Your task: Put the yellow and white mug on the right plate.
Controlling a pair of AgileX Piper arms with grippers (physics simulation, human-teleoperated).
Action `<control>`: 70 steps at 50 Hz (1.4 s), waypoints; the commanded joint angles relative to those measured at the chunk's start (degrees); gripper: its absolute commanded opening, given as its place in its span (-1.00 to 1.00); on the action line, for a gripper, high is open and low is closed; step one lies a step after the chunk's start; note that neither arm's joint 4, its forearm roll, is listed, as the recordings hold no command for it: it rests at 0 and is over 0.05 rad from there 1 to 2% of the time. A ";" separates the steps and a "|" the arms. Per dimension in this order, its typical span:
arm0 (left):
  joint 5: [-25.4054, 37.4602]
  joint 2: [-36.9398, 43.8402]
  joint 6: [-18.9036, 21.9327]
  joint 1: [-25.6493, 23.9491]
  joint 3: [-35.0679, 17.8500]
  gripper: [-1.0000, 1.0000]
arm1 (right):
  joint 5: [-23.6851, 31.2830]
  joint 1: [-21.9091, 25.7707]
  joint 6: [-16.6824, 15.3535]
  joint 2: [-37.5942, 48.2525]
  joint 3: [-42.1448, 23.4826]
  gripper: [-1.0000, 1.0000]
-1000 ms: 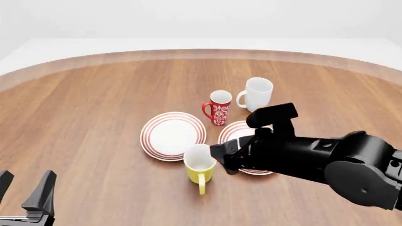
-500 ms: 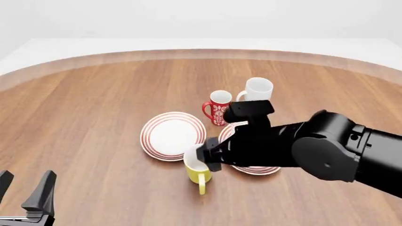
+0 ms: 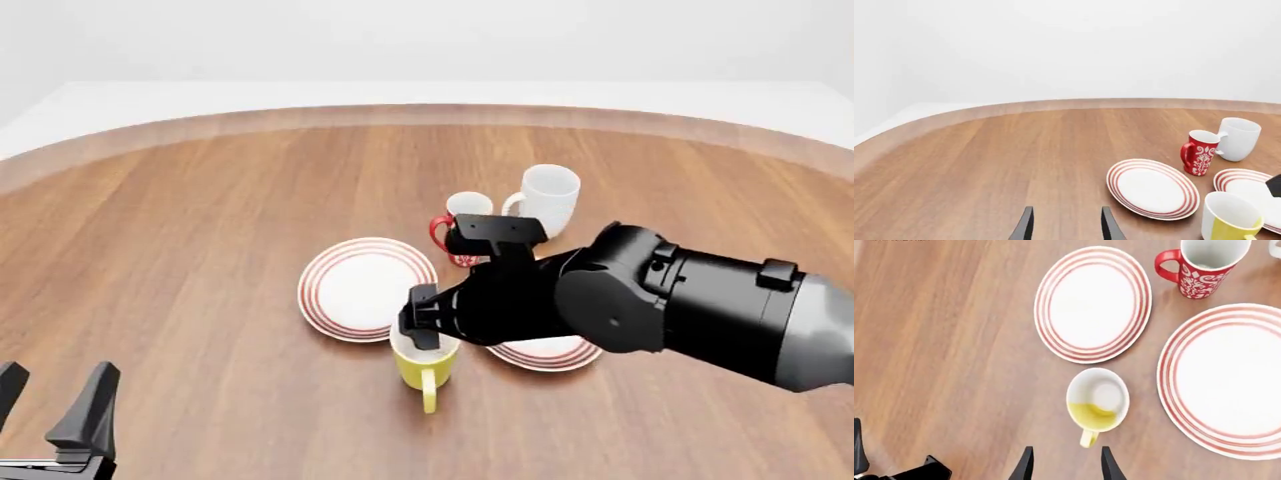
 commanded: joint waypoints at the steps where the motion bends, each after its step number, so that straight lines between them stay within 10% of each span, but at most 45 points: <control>1: 0.00 0.00 0.00 0.00 0.00 1.00 | -2.07 0.17 1.78 2.35 0.16 1.00; 70: 0.00 0.00 0.00 0.00 0.00 1.00 | -22.33 3.18 9.08 12.56 12.65 1.00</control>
